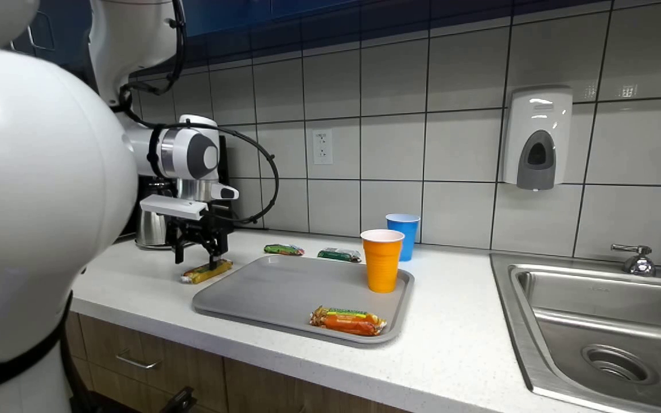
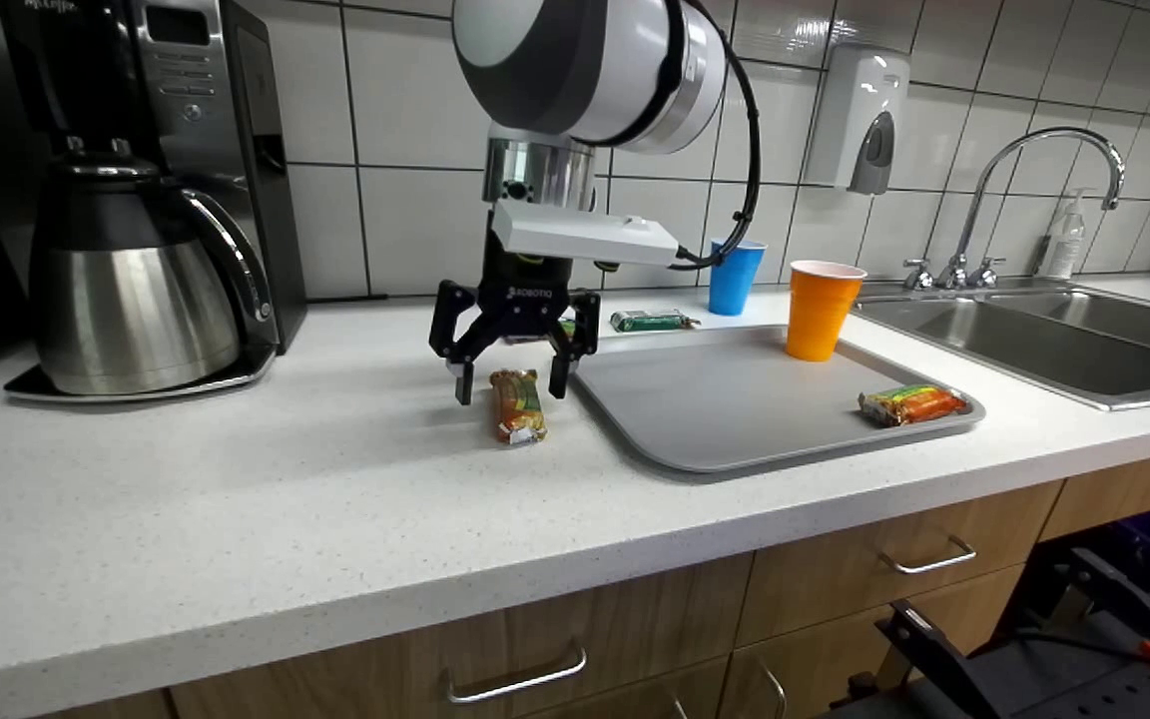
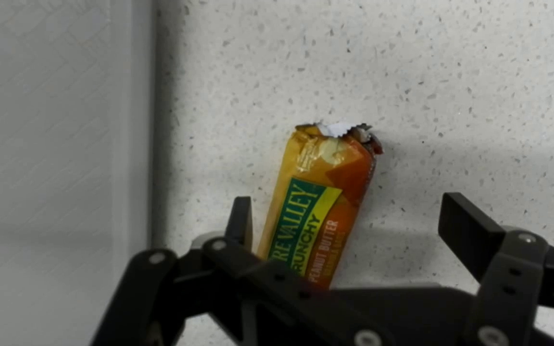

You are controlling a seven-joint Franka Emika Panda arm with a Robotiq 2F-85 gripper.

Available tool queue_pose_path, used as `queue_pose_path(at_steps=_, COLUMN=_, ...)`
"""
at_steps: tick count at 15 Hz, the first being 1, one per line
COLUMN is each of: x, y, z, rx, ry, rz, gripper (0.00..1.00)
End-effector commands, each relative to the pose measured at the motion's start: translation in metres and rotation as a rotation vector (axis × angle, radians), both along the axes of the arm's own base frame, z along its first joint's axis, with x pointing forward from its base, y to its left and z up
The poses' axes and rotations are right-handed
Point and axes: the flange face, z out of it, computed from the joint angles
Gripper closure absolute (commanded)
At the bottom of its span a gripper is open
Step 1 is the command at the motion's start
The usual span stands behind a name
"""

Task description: Pick up the candy bars on the table and place them on the tray

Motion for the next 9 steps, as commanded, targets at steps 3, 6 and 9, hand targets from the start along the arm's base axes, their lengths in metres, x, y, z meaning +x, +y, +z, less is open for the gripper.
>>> queue_pose_path(at_steps=3, x=0.0025, y=0.0033, z=-0.0046, rx=-0.018, ry=-0.022, rz=-0.014, gripper=0.0)
queue_pose_path(at_steps=6, x=0.0047, y=0.0036, z=-0.0085, rx=-0.032, ry=-0.035, rz=-0.038, gripper=0.0)
queue_pose_path(at_steps=9, x=0.0078, y=0.0056, z=-0.0103, rx=-0.038, ry=-0.065, rz=-0.085, gripper=0.0)
